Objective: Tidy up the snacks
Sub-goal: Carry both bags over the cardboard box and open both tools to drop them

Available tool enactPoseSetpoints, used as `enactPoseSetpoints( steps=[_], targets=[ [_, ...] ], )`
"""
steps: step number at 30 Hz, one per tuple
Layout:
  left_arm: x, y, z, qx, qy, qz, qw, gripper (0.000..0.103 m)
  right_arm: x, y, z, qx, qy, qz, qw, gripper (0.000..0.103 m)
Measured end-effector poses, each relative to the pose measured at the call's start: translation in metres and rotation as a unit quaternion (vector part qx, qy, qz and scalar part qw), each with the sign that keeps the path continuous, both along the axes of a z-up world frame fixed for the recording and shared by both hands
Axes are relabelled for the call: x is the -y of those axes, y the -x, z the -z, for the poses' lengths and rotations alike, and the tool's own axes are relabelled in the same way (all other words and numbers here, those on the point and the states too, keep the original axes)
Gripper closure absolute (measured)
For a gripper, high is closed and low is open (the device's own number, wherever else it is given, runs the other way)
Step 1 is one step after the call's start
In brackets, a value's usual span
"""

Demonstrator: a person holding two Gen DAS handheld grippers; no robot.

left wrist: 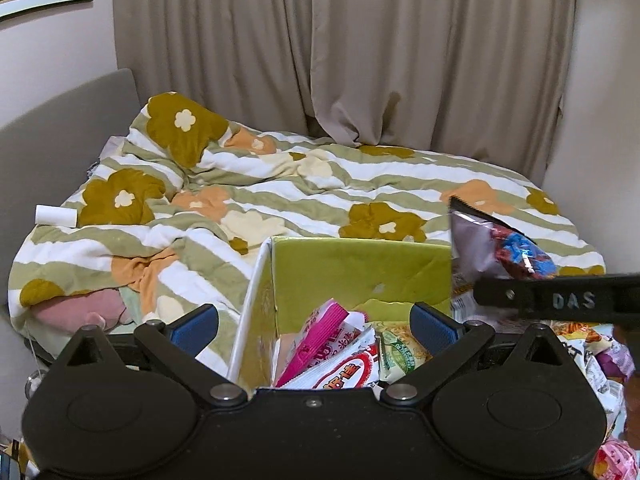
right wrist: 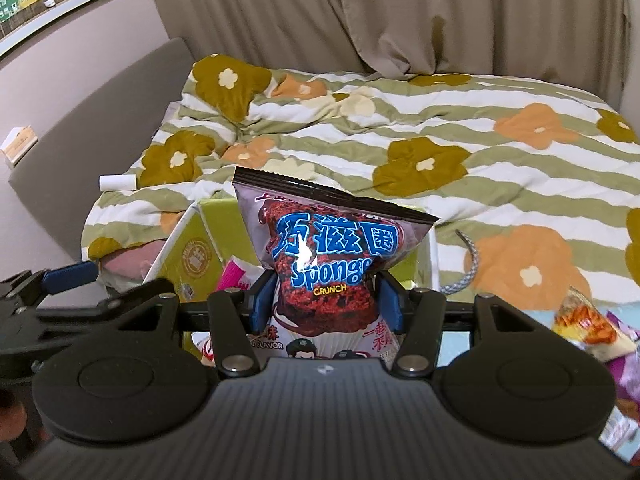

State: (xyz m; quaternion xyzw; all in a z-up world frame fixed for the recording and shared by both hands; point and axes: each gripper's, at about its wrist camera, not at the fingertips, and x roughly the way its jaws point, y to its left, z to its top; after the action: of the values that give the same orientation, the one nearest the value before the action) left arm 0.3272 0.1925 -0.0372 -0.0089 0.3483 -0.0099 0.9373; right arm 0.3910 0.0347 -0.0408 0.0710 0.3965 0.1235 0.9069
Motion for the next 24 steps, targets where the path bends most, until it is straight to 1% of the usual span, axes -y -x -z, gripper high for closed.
enactPoseSetpoints(
  steps=[1,3,4,8,13,15,19,24],
  targets=[
    [0.0,0.0,0.0,0.0,-0.001,-0.004,1.0,0.0,-0.001,-0.003,0.001,0.003,0.001,0.001,1.0,0.031],
    [0.0,0.001,0.002,-0.002,-0.001,-0.011,0.9999,0.0,0.0,-0.006,0.003,0.007,-0.002,0.002,1.0,0.014],
    [0.0,0.002,0.002,-0.004,0.0,-0.013,0.9999,0.0,0.001,-0.007,0.003,0.008,-0.005,0.001,1.0,0.0],
    [0.004,0.007,0.006,-0.01,0.002,-0.017,0.9998,0.0,0.007,-0.001,0.007,0.017,-0.016,-0.002,1.0,0.0],
    [0.005,0.015,0.009,-0.014,0.003,-0.017,0.9998,0.0,0.006,0.01,0.007,0.036,0.001,-0.001,0.999,0.0],
    [0.004,0.019,0.008,-0.012,0.006,-0.017,0.9998,0.0,0.007,0.015,0.005,0.045,-0.002,0.001,0.999,0.0],
    [0.0,0.028,0.001,-0.003,0.011,-0.018,0.9998,0.0,0.008,0.025,-0.003,0.056,-0.004,0.002,0.998,0.0],
    [-0.002,0.042,-0.015,0.014,0.012,-0.013,0.9997,0.0,0.009,0.043,-0.016,0.062,-0.012,0.007,0.998,0.0]
  ],
)
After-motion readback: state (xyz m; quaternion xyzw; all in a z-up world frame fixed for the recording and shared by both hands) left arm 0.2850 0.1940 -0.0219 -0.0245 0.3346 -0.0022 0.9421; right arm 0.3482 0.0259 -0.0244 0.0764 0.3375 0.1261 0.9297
